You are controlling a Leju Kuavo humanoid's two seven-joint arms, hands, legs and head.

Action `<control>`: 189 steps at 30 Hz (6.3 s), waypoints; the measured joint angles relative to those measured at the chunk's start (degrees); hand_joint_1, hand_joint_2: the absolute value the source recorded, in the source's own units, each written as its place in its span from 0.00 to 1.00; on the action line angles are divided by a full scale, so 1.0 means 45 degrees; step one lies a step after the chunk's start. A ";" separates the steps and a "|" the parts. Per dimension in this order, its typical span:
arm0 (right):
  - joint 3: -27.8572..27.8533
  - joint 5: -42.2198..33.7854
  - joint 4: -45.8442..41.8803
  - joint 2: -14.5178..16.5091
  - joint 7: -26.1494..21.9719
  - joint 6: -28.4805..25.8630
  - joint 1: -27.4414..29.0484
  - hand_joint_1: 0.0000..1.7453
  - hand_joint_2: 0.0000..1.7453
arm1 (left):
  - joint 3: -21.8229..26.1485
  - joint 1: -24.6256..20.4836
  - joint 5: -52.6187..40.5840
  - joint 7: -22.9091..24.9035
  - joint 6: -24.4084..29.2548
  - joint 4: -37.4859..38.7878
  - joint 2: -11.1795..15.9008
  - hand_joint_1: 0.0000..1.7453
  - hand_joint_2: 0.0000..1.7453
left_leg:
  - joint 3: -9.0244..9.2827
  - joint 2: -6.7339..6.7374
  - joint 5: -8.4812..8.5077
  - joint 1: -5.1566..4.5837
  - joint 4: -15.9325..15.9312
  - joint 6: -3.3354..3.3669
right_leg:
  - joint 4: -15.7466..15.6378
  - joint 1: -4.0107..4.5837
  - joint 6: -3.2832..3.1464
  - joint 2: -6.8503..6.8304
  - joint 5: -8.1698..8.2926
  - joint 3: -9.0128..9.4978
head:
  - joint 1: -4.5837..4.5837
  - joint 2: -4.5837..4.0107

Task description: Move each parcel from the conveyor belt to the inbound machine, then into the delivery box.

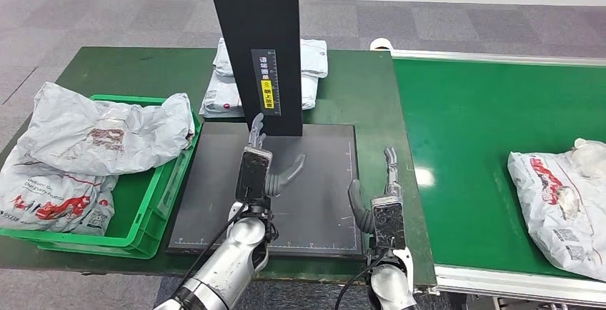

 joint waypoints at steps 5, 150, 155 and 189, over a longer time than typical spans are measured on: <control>-0.0024 -0.0121 0.0001 -0.0035 0.0193 0.0366 -0.0035 0.00 1.00 | 0.0009 -0.0011 -0.0074 -0.0137 0.0023 0.0197 0.0001 0.00 1.00 | 0.0000 0.0001 0.0000 0.0000 0.0000 0.0000 | 0.0000 0.0000 0.0000 0.0000 0.0000 0.0000 | 0.0000 0.0000; -1.0606 1.3064 1.1032 -0.4790 0.8754 0.3235 -0.4113 1.00 1.00 | 0.2424 0.0753 -0.0151 -0.0062 -0.2086 -0.0774 0.0398 0.00 1.00 | 0.0169 -0.0030 0.0020 0.0064 0.0027 0.0164 | -0.0243 0.0062 0.0163 -0.0039 0.0090 0.0320 | 0.0000 0.0000; -1.1261 1.2273 1.1067 -0.4881 0.8166 0.3922 -0.4226 1.00 1.00 | 0.2405 0.0748 -0.0116 -0.0108 -0.2025 -0.0770 0.0398 0.00 1.00 | 0.0240 -0.0004 -0.0010 0.0113 0.0029 0.0199 | -0.0318 0.0111 0.0172 -0.0021 0.0095 0.0426 | 0.0004 0.0000; -0.8631 0.8358 0.5458 -0.2355 0.3866 0.1645 -0.2827 1.00 1.00 | 0.2449 0.1572 -0.0443 0.0381 -0.1195 -0.2241 0.0578 0.00 1.00 | 0.0058 -0.0018 0.0063 0.0098 0.0019 0.0172 | -0.0281 0.0089 0.0189 -0.0010 0.0179 0.0243 | -0.0003 0.0000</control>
